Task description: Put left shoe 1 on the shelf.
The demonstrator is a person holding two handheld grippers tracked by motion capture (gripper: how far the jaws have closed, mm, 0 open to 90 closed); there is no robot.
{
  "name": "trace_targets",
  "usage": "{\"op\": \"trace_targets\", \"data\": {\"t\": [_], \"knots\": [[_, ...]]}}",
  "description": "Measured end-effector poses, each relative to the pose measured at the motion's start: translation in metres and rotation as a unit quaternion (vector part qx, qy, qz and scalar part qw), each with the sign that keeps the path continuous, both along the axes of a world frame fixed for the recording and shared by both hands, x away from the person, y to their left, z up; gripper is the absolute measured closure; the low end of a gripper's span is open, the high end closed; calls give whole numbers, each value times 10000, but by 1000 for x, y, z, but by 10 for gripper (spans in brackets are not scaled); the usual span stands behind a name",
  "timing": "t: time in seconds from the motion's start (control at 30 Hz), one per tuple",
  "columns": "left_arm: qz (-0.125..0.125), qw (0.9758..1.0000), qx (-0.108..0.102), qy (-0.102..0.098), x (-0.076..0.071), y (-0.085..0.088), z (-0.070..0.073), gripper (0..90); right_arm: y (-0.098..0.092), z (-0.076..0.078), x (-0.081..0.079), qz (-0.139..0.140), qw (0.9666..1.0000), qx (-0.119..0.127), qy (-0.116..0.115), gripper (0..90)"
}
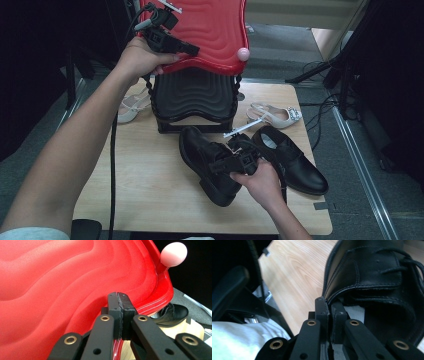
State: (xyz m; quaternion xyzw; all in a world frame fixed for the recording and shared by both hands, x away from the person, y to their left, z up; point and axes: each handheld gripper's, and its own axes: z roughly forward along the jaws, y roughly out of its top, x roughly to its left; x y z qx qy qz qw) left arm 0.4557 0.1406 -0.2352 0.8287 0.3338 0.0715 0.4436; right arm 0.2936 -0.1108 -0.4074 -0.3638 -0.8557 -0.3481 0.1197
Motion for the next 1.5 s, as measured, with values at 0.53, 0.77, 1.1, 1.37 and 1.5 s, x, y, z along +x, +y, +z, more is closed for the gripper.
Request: {"op": "trace_targets", "data": {"t": [0.53, 0.77, 1.1, 1.37, 1.5], "knots": [[-13, 10000, 19, 62, 1, 0, 1, 900, -2, 59, 4, 53, 9979, 437, -467, 879], [-9, 10000, 22, 49, 1, 0, 1, 900, 13, 73, 24, -143, 9949, 371, -932, 880], [-16, 10000, -6, 38, 0, 0, 0, 900, 45, 66, 63, -553, 9791, 7, -1956, 880], [-22, 10000, -28, 47, 0, 1, 0, 900, 73, 46, 74, -629, 9615, -274, -2662, 879], [-19, 10000, -52, 28, -1, 1, -1, 900, 86, 38, 79, -683, 9538, -306, -2909, 878]]}}
